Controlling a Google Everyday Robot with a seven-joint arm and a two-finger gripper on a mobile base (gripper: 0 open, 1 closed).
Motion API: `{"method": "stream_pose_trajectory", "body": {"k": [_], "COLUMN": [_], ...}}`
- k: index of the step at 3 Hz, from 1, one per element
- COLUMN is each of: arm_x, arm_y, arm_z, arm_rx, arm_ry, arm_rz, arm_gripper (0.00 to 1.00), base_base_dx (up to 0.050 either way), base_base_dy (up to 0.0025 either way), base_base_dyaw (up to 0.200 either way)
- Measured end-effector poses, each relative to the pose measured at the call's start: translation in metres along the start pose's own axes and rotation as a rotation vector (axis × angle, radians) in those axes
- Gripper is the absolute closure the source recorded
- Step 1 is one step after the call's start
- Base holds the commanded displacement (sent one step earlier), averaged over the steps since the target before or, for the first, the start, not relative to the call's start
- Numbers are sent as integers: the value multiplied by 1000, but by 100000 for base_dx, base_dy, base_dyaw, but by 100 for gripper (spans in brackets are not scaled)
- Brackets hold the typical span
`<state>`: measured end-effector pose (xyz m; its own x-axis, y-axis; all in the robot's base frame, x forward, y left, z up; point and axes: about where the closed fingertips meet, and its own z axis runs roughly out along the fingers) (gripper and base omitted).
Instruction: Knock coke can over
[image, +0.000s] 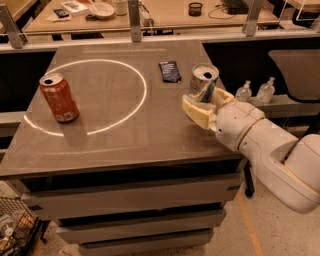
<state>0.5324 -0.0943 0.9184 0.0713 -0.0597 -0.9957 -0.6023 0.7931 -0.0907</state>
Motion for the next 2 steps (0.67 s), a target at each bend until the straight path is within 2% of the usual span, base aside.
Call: {"method": "stream_pose_trajectory", "body": {"k": [1, 2], "arm_x": [-13, -20], "arm_y": [-47, -85], "arm_z": [-36, -55], "arm_rx": [221, 383], "arm_ry": [47, 137], "arm_rz": [20, -9], "arm_gripper": [100, 100], "base_base_dx": [0, 0], "base_base_dy": [0, 0], "base_base_dyaw": [0, 0]}}
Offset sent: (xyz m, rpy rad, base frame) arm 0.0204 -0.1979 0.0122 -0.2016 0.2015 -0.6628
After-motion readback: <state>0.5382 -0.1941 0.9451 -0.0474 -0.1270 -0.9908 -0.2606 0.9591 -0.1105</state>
